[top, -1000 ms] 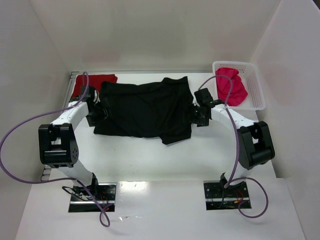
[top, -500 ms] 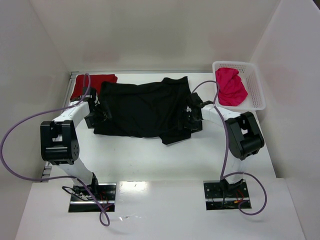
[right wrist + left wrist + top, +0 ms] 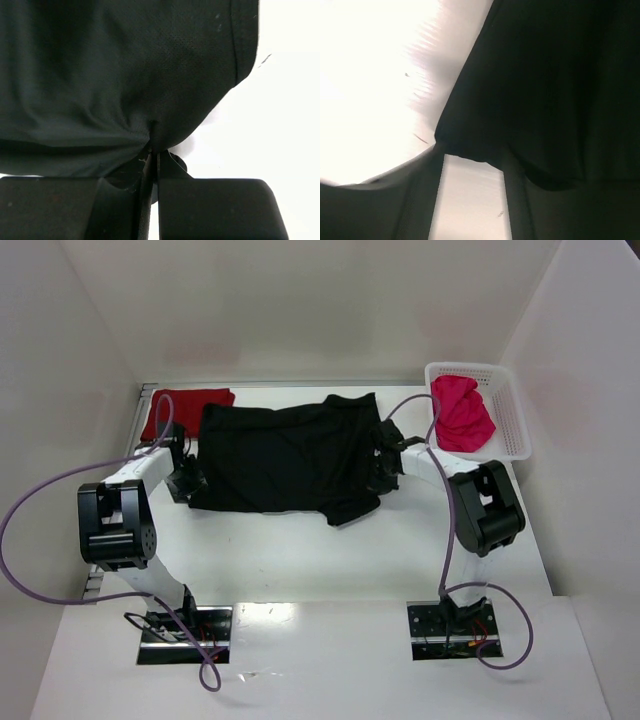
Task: Fold and stack the t-shirts
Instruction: Flatten out the tshirt
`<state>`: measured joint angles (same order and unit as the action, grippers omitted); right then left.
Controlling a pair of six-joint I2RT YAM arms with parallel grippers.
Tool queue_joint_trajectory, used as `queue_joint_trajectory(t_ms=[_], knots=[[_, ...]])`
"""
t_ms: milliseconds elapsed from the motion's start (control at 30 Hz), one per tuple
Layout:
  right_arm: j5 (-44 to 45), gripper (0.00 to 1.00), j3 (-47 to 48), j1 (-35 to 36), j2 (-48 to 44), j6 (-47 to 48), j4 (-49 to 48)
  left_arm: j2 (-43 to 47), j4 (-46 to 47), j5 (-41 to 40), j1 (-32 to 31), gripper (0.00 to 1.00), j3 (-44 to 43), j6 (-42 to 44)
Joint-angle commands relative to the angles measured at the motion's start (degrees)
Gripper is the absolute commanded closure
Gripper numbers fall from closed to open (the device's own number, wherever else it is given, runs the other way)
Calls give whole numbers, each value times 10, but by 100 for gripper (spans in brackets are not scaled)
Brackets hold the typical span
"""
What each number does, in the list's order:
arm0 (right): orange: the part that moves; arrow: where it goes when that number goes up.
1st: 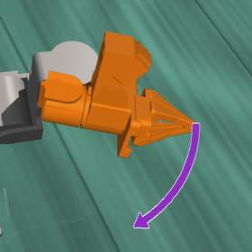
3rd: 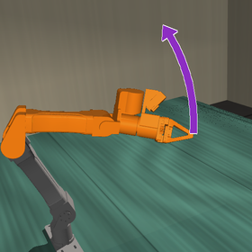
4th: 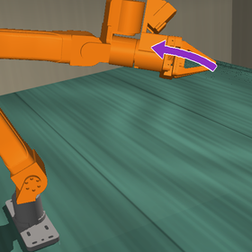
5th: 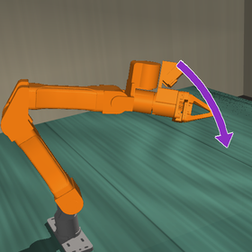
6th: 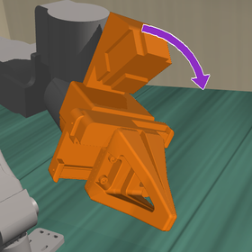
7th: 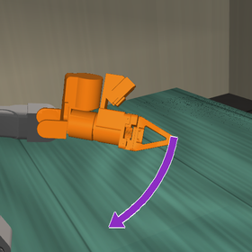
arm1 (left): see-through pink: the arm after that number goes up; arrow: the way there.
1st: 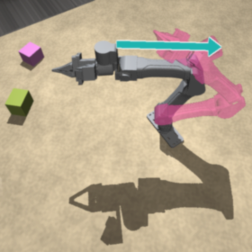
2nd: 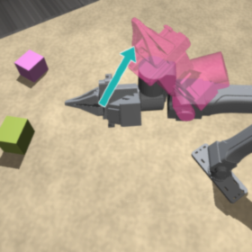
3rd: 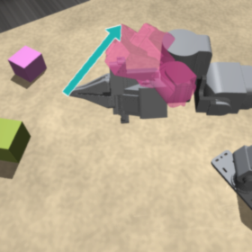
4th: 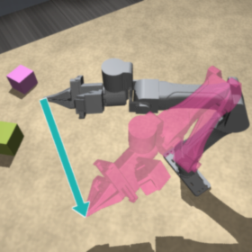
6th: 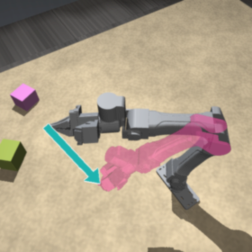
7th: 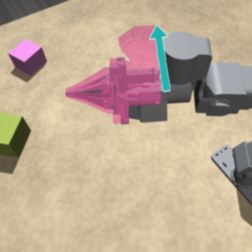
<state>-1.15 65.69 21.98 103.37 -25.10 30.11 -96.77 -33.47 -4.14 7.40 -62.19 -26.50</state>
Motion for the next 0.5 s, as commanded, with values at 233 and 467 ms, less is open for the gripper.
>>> queue_joint_trajectory(t_ms=[233,467], knots=[[14,93,117,-8,-104,-1,87,17,8,97,-1,95,16,20],[23,95,81,-8,-154,-7,150,93,-62,60,-39,100,3,14]])
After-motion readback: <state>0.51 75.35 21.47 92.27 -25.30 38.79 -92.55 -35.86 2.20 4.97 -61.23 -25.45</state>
